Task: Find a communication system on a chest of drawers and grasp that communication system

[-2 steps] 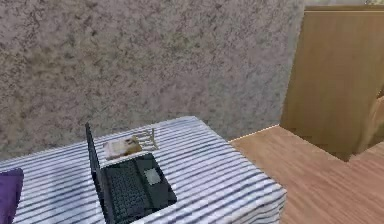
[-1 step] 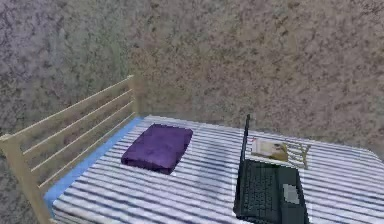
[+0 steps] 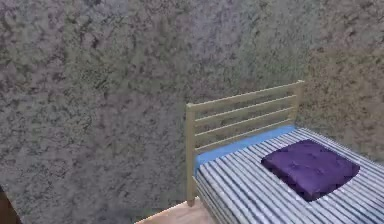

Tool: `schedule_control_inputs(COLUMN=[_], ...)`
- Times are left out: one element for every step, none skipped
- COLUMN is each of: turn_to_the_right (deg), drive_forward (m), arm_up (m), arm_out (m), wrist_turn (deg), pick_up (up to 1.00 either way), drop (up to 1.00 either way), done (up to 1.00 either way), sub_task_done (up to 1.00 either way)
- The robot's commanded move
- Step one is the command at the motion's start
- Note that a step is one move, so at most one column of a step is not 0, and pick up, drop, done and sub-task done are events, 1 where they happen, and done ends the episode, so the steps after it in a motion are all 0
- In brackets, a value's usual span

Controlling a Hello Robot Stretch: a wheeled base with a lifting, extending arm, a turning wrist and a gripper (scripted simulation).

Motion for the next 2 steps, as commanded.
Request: schedule_control_inputs(turn_to_the_right=[-45.0,-45.0], drive_forward=[0.0,0.0], arm_up=[0.0,0.0], arm_out=[0.0,0.0], wrist_turn=[0.0,0.0], pick_up=[0.0,0.0], drop=[0.0,0.0], done=[0.0,0.0], sub_task_done=[0.0,0.0])
